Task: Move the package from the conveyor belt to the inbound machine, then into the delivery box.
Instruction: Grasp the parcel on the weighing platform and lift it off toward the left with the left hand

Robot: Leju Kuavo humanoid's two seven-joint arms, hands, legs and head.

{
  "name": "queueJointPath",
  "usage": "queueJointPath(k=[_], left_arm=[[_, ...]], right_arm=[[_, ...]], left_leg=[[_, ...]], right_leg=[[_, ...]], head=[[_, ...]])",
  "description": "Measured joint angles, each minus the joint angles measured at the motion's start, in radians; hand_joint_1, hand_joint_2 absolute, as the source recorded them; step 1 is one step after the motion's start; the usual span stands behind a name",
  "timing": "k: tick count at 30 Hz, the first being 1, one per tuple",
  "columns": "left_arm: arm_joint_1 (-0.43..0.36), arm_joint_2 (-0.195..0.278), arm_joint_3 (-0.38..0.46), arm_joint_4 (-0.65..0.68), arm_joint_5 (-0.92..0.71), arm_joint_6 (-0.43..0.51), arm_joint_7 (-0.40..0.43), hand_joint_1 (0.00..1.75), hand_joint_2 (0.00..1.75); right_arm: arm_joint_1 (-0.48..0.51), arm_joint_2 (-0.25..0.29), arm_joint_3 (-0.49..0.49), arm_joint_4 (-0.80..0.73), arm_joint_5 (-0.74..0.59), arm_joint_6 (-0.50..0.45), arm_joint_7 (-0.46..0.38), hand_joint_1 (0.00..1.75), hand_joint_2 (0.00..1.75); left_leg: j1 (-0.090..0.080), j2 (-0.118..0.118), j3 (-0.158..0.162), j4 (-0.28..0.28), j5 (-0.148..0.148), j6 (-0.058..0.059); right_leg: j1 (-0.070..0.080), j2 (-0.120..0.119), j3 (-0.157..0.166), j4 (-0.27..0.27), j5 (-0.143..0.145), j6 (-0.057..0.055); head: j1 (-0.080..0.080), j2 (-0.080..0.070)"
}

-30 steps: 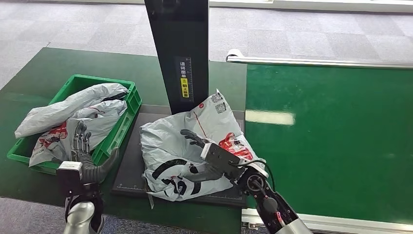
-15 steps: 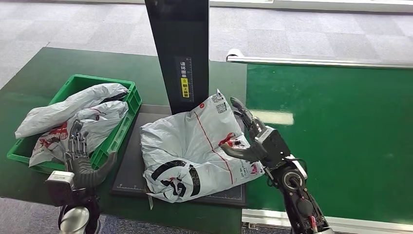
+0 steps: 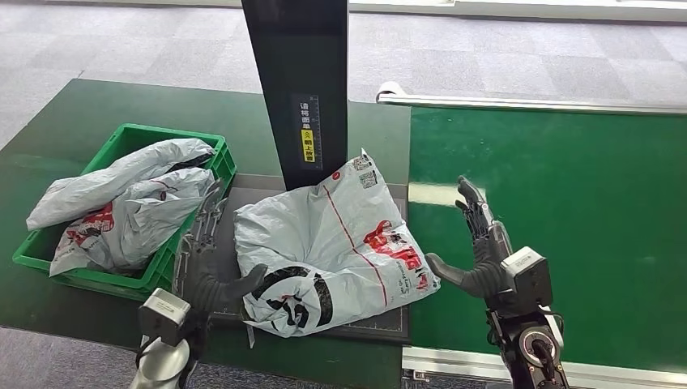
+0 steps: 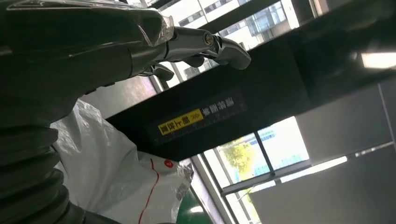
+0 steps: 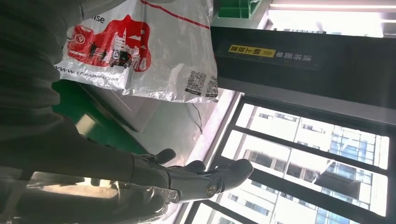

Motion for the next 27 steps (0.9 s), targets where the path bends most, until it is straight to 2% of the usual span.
queueJointPath(k=[6,13,19,27], left_arm=[[-0.061,0.000,-0.128,0.092,-0.106,0.054,0.015,0.00,1.75],[-0.168,-0.001,-0.225,0.257,-0.214,0.120,0.052,0.00,1.75],[-0.240,-0.001,-0.272,0.390,-0.245,0.121,0.062,0.00,1.75],[-0.266,-0.001,-0.291,0.452,-0.245,0.122,0.062,0.00,1.75]], right_arm=[[0.002,0.023,-0.002,0.000,-0.039,0.003,-0.015,0.00,1.75],[0.001,0.041,-0.002,0.000,-0.068,0.003,-0.022,0.00,1.75],[-0.001,0.051,-0.002,-0.003,-0.074,0.003,-0.022,0.00,1.75],[-0.001,0.055,-0.002,-0.005,-0.074,0.003,-0.023,0.00,1.75]], left_leg=[[0.000,0.000,0.000,0.000,0.000,0.000],[0.000,0.000,0.000,0.000,0.000,0.000],[0.000,0.000,0.000,0.000,0.000,0.000],[0.000,0.000,0.000,0.000,0.000,0.000]], right_leg=[[0.000,0.000,0.000,0.000,0.000,0.000],[0.000,0.000,0.000,0.000,0.000,0.000],[0.000,0.000,0.000,0.000,0.000,0.000],[0.000,0.000,0.000,0.000,0.000,0.000]], head=[[0.000,0.000],[0.000,0.000],[0.000,0.000],[0.000,0.000]])
